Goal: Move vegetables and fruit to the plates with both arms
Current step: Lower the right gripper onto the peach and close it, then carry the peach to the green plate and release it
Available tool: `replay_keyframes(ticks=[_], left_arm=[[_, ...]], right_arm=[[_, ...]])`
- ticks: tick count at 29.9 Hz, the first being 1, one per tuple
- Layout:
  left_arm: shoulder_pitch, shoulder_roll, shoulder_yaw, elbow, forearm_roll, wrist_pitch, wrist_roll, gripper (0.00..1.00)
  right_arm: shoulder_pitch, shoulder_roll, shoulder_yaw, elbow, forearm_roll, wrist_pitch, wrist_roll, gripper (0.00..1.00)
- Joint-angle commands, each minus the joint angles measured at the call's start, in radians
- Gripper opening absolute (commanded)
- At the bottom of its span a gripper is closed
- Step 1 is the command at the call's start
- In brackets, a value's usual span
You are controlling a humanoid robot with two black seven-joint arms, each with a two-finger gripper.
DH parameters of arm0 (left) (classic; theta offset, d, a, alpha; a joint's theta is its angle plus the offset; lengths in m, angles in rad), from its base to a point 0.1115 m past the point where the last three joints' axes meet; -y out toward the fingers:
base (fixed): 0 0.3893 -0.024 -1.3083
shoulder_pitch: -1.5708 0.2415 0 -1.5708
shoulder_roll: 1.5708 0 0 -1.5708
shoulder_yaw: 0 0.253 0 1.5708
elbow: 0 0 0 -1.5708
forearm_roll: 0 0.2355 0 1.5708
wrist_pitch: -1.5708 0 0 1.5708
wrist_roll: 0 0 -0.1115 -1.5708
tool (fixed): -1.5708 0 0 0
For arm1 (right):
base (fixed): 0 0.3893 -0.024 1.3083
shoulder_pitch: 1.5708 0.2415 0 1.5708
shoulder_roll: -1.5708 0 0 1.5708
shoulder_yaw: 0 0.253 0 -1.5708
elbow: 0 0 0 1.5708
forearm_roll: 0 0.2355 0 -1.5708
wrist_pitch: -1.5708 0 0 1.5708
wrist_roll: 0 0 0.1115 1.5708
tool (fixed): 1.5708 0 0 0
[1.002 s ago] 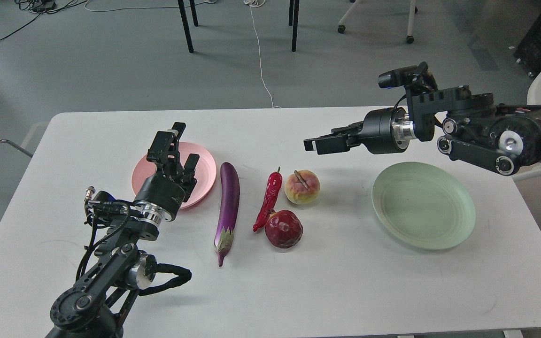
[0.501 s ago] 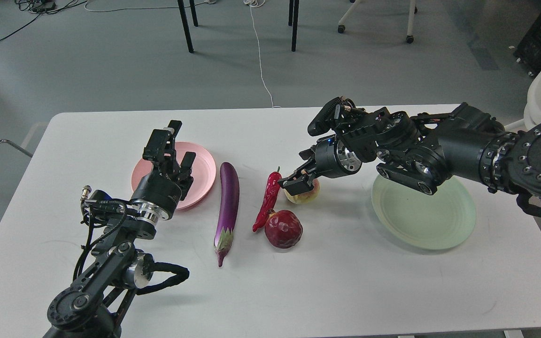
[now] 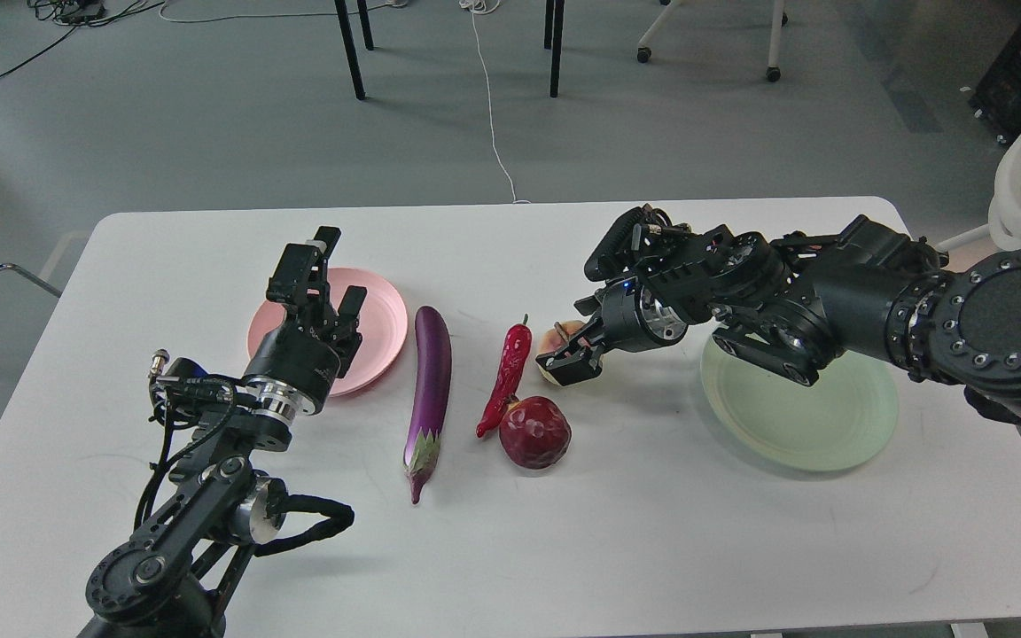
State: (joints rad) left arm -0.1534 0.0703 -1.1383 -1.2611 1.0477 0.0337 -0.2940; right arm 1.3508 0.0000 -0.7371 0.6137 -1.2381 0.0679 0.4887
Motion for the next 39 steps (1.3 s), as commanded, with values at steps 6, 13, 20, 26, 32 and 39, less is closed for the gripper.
replay_keyframes(ticks=[6,13,20,26,32,39], left_arm=[[-0.002,0.0,0.0,0.0,0.0,-0.002,0.0,1.0],[-0.002,0.006,-0.001,0.0,-0.001,-0.002,0.001,1.0],[-0.002,0.006,-0.001,-0.001,-0.001,-0.002,0.001,1.0],[-0.003,0.006,-0.001,-0.008,-0.001,-0.002,0.001,1.0],[-0.003,0.006,0.0,-0.008,-0.001,-0.003,0.001,1.0],[-0.005,0.003,0.003,-0.006,-0.001,-0.005,0.001,1.0]], right_arm=[[-0.004,0.0,0.002,0.009,0.003,-0.004,0.0,0.98],[-0.007,0.0,-0.004,0.009,0.0,-0.004,0.0,0.91],[-0.006,0.0,-0.034,0.017,-0.003,-0.013,0.0,0.59],[0.036,-0.038,-0.035,0.066,-0.003,-0.068,0.0,0.5],[0.146,-0.269,-0.035,0.243,-0.012,-0.085,0.0,0.52],[0.128,-0.524,-0.036,0.314,-0.202,-0.105,0.0,0.52]])
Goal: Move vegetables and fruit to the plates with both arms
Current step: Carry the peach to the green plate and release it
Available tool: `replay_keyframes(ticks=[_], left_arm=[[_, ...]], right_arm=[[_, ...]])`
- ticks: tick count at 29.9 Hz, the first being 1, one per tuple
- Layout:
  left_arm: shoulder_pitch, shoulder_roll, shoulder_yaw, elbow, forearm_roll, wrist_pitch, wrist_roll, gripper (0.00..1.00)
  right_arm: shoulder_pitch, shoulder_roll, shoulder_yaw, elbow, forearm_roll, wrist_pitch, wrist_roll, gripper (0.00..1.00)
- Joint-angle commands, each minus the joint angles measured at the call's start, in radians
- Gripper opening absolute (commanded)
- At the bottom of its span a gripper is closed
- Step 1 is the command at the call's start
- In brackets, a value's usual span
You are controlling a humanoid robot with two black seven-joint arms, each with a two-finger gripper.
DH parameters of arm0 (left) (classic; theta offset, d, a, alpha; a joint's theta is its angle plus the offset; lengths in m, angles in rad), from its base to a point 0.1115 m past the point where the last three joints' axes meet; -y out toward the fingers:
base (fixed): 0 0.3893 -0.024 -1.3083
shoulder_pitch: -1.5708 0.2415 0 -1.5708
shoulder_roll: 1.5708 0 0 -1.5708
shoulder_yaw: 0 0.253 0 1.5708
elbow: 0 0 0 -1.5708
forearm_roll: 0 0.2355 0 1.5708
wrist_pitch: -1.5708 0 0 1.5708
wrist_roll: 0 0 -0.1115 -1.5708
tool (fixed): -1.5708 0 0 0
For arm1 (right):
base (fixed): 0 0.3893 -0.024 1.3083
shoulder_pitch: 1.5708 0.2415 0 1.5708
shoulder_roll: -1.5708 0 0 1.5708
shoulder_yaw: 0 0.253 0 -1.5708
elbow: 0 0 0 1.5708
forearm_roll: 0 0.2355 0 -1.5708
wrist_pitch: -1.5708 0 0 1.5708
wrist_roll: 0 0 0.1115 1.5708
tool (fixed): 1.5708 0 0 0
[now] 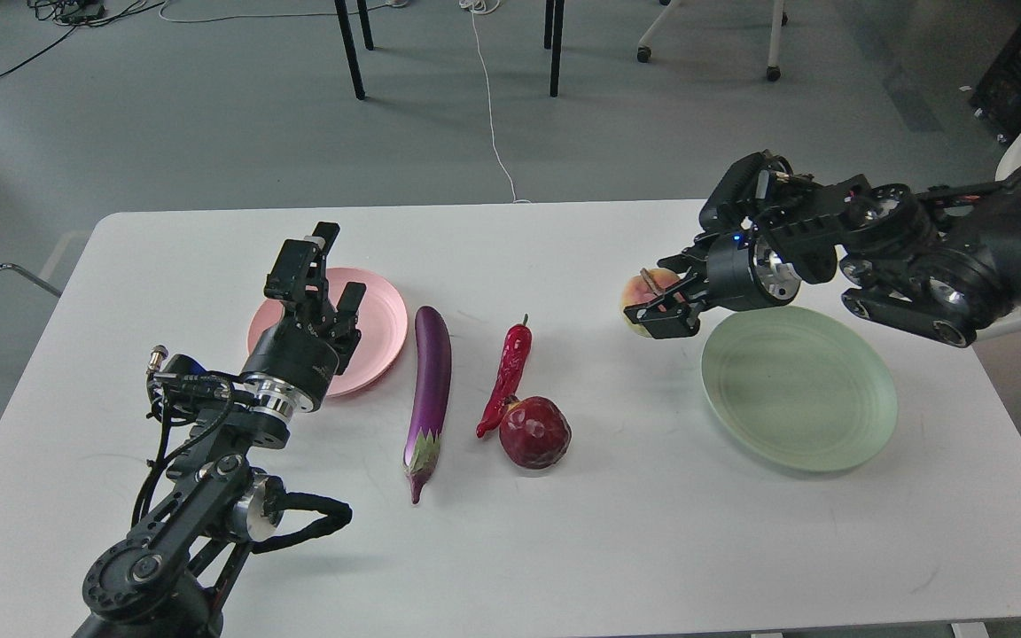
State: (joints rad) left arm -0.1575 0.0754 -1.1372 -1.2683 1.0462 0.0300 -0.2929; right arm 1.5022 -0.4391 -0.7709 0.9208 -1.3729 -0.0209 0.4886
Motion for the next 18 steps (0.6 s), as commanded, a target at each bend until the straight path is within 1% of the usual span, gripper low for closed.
replay_keyframes(ticks=[1,4,7,13,16,18], left_arm=[[0.001,-0.002,0.002,0.001,0.0,-0.001,0.0,1.0],[0.001,-0.002,0.004,0.001,0.0,-0.002,0.0,1.0],[0.001,-0.003,0.005,0.001,0.0,-0.002,0.0,1.0],[0.001,-0.002,0.005,0.001,0.0,-0.002,0.0,1.0],[0.001,-0.002,0.005,0.001,0.0,-0.002,0.0,1.0],[-0.001,-0.002,0.005,0.0,0.0,-0.002,0.0,1.0]], right_arm=[[-0.042,-0.102,-0.002,0.007,-0.074,-0.028,0.0,0.53],[-0.089,-0.121,-0.001,0.001,-0.077,-0.068,0.0,0.53],[-0.12,-0.127,0.001,-0.029,-0.077,-0.076,0.0,0.55],[-0.184,-0.084,0.001,-0.158,-0.078,-0.09,0.0,0.56],[-0.191,-0.078,0.001,-0.177,-0.078,-0.093,0.0,0.6],[-0.192,-0.078,-0.002,-0.177,-0.078,-0.093,0.0,0.66]])
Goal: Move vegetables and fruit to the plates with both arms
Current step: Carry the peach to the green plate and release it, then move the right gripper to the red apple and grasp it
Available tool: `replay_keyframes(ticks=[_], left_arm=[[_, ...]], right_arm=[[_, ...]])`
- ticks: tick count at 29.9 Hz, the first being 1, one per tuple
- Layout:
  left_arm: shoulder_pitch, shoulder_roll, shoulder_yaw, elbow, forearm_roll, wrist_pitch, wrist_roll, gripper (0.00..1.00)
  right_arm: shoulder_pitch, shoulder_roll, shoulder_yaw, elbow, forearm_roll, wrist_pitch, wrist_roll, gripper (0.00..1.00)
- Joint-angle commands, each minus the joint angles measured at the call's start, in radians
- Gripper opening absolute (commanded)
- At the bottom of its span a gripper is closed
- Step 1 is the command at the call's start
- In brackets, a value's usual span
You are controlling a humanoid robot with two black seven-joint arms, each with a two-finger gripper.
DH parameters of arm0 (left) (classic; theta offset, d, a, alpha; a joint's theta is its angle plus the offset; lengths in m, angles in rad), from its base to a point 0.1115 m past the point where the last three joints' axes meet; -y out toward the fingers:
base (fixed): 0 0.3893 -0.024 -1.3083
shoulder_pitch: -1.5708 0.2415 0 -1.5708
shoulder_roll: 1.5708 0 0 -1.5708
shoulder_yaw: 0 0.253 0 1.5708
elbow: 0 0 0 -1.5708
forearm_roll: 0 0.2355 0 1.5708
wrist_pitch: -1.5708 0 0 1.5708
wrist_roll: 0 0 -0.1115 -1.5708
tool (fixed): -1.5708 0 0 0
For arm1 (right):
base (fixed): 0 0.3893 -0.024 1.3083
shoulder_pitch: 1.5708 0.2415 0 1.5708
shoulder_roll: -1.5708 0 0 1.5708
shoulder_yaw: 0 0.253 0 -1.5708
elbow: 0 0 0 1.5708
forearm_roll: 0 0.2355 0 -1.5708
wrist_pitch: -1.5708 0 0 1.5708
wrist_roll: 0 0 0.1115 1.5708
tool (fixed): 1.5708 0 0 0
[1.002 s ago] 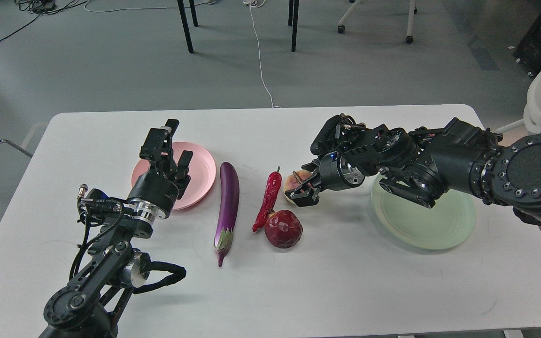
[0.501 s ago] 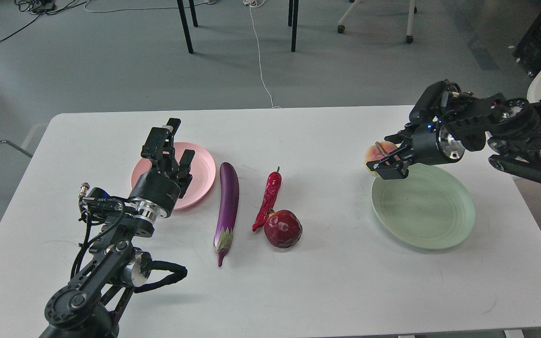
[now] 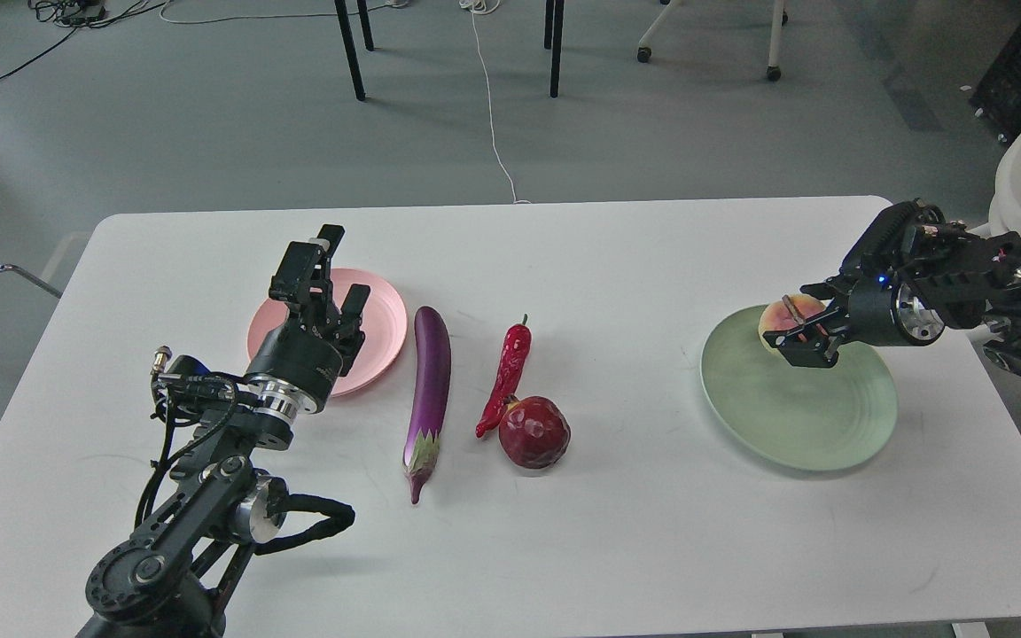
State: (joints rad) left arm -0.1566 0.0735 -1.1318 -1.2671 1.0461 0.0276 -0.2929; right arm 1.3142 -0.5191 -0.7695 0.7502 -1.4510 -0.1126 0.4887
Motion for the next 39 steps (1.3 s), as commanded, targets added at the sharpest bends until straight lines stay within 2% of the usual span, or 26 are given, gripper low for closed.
replay_keyframes(ticks=[1,5,9,16,22,25,33,39], left_arm=[[0.0,-0.001,0.0,-0.002,0.0,0.0,-0.002,1.0],[0.0,-0.003,0.0,-0.002,0.0,0.0,0.0,1.0],[0.0,-0.001,0.003,-0.002,0.0,-0.001,0.0,1.0],[0.0,0.0,0.004,0.0,0.0,-0.001,0.0,1.0],[0.0,-0.001,0.004,-0.002,0.0,-0.001,0.0,1.0],[0.002,0.0,0.004,-0.002,0.0,0.0,0.0,1.0],[0.0,0.0,0.0,-0.002,0.0,0.0,0.0,1.0],[0.005,0.0,-0.002,0.0,0.002,0.002,0.0,1.0]], right_arm=[[-0.006,0.002,-0.002,-0.005,0.0,-0.001,0.0,0.72],[-0.01,-0.001,-0.002,0.0,0.0,-0.001,0.0,0.91],[-0.007,-0.006,0.009,0.012,0.003,-0.002,0.0,0.97],[0.071,-0.032,0.012,0.107,0.007,-0.002,0.0,0.98],[0.187,-0.056,0.107,0.389,0.04,0.01,0.0,0.98],[0.24,-0.039,0.105,0.474,0.141,0.016,0.0,0.99],[0.275,0.171,0.049,0.474,0.221,0.016,0.0,0.99],[0.269,0.283,-0.017,0.443,0.231,0.013,0.0,0.99]])
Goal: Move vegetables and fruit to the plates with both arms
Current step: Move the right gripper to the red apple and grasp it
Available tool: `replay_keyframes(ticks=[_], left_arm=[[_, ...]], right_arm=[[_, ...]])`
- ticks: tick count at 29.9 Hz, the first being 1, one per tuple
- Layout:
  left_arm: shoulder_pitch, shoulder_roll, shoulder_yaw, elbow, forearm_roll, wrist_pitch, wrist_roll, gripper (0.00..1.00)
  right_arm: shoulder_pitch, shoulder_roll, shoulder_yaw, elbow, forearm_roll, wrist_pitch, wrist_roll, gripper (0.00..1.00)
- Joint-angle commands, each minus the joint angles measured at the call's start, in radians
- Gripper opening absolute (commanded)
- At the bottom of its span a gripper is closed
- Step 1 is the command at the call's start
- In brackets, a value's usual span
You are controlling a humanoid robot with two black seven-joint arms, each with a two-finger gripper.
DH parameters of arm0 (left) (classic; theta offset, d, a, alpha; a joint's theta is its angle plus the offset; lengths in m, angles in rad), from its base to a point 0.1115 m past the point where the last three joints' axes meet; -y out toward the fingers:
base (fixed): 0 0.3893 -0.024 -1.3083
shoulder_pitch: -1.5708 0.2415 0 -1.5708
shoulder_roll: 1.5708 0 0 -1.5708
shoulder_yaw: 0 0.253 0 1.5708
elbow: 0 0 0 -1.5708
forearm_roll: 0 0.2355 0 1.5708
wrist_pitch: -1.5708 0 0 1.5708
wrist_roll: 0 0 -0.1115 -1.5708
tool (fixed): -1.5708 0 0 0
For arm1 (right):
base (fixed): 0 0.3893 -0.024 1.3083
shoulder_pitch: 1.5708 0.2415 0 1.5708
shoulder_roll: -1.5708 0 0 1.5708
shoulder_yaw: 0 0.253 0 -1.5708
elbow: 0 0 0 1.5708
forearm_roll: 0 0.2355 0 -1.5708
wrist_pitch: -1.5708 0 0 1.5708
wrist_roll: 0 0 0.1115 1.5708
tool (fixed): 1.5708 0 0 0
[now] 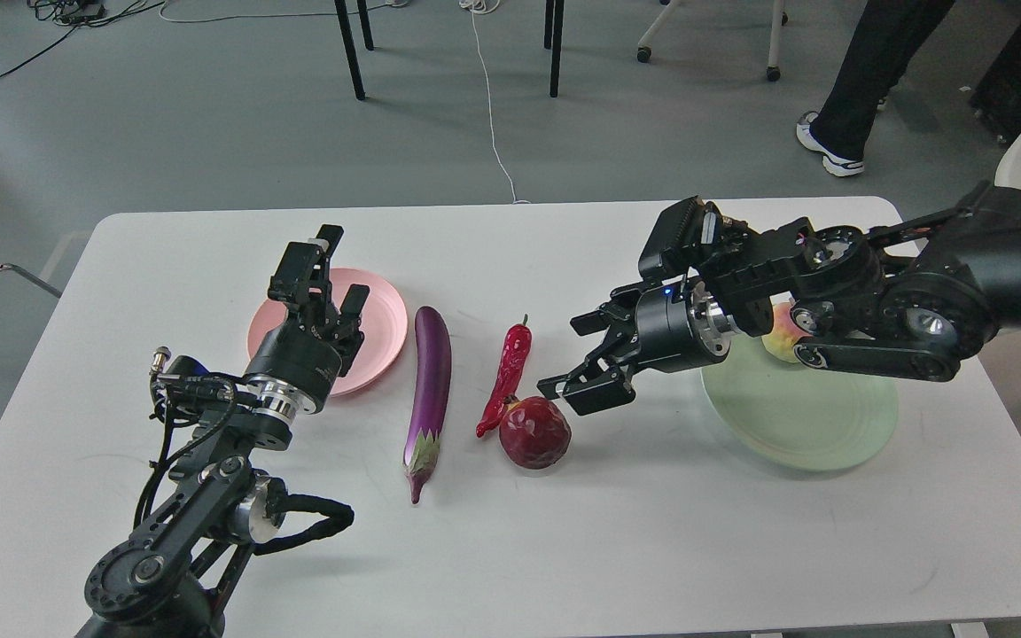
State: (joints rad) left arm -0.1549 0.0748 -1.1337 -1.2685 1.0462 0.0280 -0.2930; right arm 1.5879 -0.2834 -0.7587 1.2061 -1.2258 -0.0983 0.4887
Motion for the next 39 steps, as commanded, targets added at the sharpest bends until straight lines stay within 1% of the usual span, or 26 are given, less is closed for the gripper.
replay_keyframes(ticks=[1,11,23,27,33,34,36,39], left_arm=[[0.003,-0.001,0.0,0.0,0.0,0.001,0.0,1.0],[0.005,-0.001,-0.003,0.0,0.002,0.001,0.0,1.0],[0.005,0.0,-0.005,0.0,0.0,0.0,0.0,1.0],[0.006,0.002,-0.005,0.0,0.0,0.001,0.0,1.0],[0.006,0.0,-0.005,0.001,0.0,0.001,0.0,1.0],[0.006,0.0,-0.006,0.0,0.0,0.001,0.0,1.0],[0.006,0.0,-0.006,0.0,0.0,0.001,-0.002,1.0],[0.008,0.002,-0.006,0.0,0.0,0.0,0.0,1.0]], right_arm=[[-0.008,0.056,-0.034,-0.017,0.008,-0.001,0.0,0.99],[-0.066,0.139,-0.051,-0.103,0.008,-0.003,0.0,0.99],[-0.135,0.201,-0.054,-0.189,0.008,-0.009,0.0,0.98],[-0.143,0.21,-0.054,-0.195,0.008,-0.012,0.0,0.97],[-0.143,0.236,-0.088,-0.195,0.008,-0.014,0.0,0.92],[-0.143,0.242,-0.096,-0.197,0.008,-0.014,0.0,0.91],[-0.143,0.243,-0.102,-0.197,0.008,-0.015,0.0,0.85],[-0.143,0.242,-0.102,-0.197,0.008,-0.017,0.0,0.64]])
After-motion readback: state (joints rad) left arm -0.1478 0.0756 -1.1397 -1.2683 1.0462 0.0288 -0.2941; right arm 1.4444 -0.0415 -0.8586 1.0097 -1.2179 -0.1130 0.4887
